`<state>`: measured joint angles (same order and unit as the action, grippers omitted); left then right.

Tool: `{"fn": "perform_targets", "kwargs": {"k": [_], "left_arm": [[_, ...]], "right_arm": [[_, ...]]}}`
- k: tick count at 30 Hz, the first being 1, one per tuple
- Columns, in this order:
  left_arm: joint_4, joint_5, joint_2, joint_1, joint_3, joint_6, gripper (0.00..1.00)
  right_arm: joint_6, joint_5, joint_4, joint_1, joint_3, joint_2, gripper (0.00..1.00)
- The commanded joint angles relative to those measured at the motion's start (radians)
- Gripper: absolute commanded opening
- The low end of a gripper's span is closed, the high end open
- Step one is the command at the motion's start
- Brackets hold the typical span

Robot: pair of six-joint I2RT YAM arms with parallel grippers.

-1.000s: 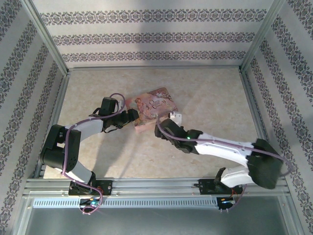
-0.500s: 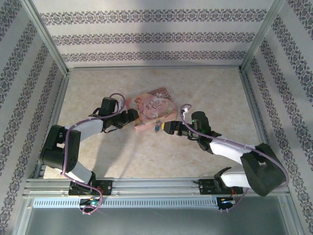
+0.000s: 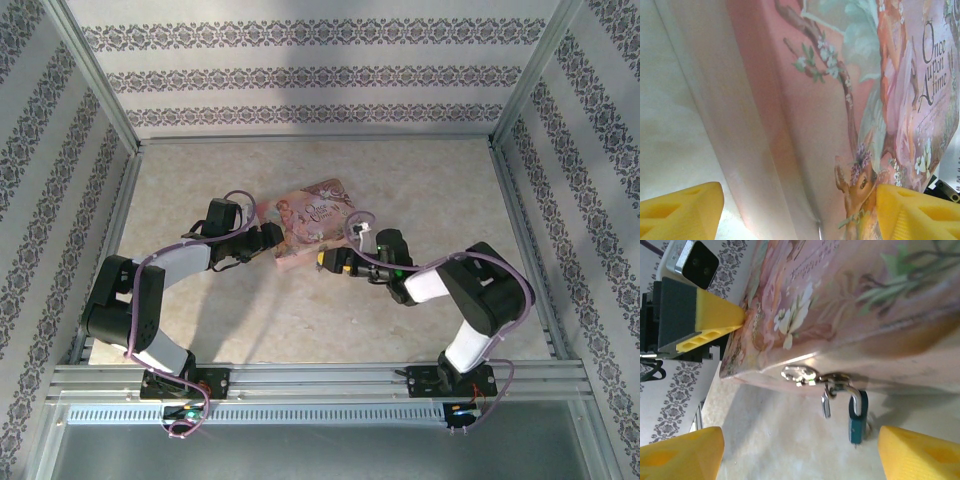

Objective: Unlock the padlock with the key

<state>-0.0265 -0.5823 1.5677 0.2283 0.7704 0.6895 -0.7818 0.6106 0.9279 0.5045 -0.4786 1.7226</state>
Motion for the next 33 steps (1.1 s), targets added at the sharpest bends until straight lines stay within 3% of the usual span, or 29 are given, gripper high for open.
{"fn": "perform_targets", "kwargs": {"k": [1,10,23,33], "left_arm": [[0.078,0.041,-0.010,0.005,-0.013,-0.017,0.78],[0.087,0.041,-0.011,0.005,-0.007,-0.021,0.78],[0.092,0.041,-0.004,0.004,-0.001,-0.022,0.78],[0.095,0.045,-0.008,0.004,-0.003,-0.022,0.78]], "right_arm": [[-0.019,0.006,0.122,0.012,-0.042,0.060,0.80],[-0.049,0.015,0.212,0.039,-0.086,0.167,0.78],[-0.068,0.081,0.335,0.031,-0.047,0.192,0.56],[-0.072,0.086,0.361,0.024,-0.017,0.204,0.45]]}}
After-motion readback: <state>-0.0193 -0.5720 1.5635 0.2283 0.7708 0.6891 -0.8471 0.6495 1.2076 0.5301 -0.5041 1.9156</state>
